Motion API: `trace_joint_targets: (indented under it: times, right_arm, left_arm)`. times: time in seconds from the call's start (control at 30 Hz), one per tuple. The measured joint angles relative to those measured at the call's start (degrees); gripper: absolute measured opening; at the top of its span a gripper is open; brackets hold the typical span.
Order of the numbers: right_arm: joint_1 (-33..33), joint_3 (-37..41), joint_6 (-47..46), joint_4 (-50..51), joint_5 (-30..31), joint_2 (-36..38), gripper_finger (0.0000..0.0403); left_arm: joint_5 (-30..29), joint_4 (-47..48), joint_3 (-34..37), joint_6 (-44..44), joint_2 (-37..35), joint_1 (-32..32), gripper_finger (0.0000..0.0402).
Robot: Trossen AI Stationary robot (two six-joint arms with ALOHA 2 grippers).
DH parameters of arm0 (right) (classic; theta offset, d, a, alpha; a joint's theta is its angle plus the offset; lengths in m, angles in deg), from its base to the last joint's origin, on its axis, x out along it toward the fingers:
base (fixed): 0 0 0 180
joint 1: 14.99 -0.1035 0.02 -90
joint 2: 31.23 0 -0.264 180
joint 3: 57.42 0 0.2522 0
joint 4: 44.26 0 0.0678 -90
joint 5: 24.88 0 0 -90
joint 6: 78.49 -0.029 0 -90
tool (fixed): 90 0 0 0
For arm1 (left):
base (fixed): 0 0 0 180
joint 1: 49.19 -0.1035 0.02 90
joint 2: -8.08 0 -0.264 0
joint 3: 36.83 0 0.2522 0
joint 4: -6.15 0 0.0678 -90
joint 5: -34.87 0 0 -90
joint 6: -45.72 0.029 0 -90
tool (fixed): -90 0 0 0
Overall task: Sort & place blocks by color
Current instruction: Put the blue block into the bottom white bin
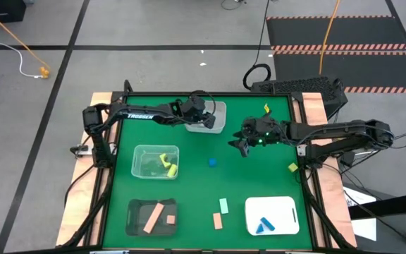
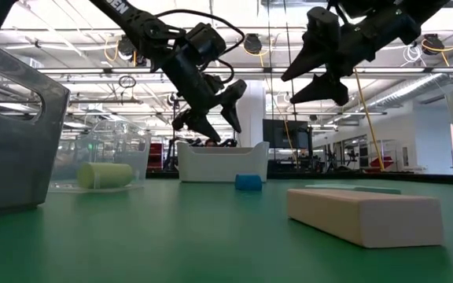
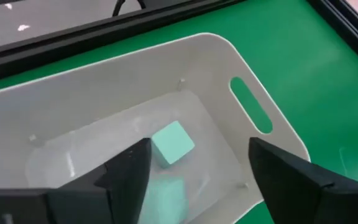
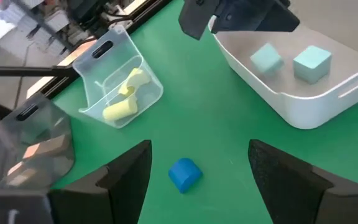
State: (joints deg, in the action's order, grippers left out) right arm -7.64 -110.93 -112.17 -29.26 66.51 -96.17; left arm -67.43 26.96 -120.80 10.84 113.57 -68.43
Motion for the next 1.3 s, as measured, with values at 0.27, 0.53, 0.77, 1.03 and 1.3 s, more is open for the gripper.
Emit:
trace_joint_targets:
  times: [0.27,0.53,0.77,1.03,1.3]
  right_arm:
    - [-8.0,0.0,-4.5,-8.1,13.9,-9.7,0.0256]
    - [-14.0,-0.8,-12.0,-20.3,15.4,-23.0,0.0256]
    - [-18.4,-8.8,-12.1,-14.0,20.1,-31.1,0.0256]
    - [-20.2,-22.3,-12.3,6.2,33.3,-38.5,0.0256]
    - [-20.0,-26.9,-19.7,7.5,33.1,-45.5,0.0256]
  left_arm:
    - [11.1,1.0,-0.1,-4.9,-2.9,0.1,0.0283]
    - [14.2,12.9,0.0,-3.3,-12.2,4.1,0.0254]
    - [10.2,19.2,-0.1,-3.0,-20.5,10.3,0.0235]
    - [5.8,20.9,0.0,-4.7,-26.3,16.1,0.0234]
    - [5.2,20.5,-0.2,-6.8,-28.0,19.2,0.0234]
